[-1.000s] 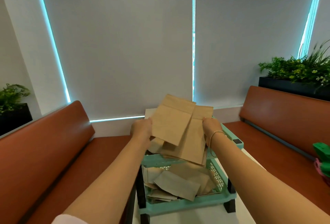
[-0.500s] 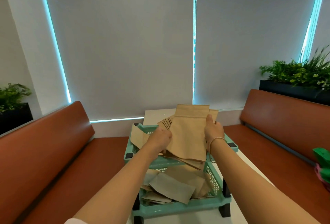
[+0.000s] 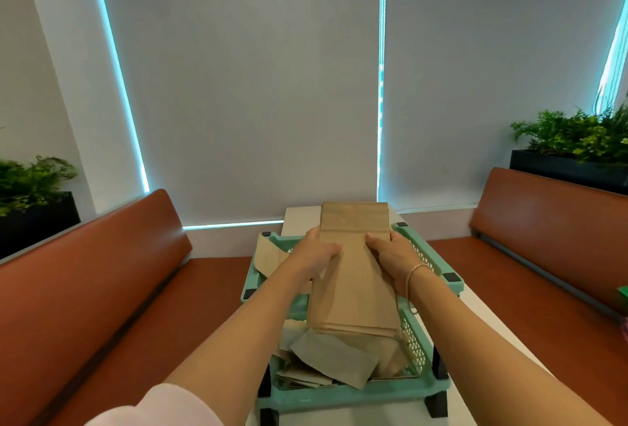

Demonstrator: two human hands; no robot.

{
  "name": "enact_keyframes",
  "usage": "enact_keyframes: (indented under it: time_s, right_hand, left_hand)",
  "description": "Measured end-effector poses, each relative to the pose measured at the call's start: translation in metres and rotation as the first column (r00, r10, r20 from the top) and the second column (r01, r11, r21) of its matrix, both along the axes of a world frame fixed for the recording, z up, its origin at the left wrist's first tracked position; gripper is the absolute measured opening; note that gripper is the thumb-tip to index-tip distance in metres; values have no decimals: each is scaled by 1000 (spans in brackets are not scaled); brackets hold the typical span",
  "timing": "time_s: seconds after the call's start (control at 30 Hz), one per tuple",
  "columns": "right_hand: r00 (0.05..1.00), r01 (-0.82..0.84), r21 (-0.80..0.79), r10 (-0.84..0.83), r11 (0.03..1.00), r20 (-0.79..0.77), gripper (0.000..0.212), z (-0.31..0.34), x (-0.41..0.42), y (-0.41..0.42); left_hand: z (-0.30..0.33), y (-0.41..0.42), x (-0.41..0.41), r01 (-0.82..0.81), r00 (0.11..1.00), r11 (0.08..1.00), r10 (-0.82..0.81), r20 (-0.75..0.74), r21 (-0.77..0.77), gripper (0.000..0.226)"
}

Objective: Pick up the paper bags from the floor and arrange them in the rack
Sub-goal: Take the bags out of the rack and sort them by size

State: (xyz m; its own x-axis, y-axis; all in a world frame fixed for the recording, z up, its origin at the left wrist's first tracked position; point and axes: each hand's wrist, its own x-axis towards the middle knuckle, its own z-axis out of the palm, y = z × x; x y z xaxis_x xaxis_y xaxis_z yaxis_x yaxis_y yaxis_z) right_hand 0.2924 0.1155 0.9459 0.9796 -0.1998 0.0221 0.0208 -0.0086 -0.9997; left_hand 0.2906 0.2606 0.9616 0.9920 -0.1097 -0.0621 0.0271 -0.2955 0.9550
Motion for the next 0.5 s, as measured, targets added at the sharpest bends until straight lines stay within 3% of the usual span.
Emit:
enact_keyframes:
  time_s: [0.13, 0.27, 0.37, 0.5]
  right_hand:
    - [1000, -28, -12, 28, 1000, -15, 27, 6, 3, 12]
    - [999, -52, 75, 53, 996, -9, 28, 14, 6, 25]
    - [996, -85, 121, 85, 989, 2, 24, 17, 8, 39]
    - [992, -128, 85, 130, 988, -11, 10, 20, 10, 54]
  left_hand:
    - [1, 12, 6, 11, 999, 999, -12, 37, 32, 49]
    - [2, 29, 10, -61, 998, 998, 61, 0, -14, 64]
    - [5, 44, 16, -86, 995, 988, 78, -63, -125, 47]
    - [6, 53, 19, -35, 998, 988, 26, -64, -147, 35]
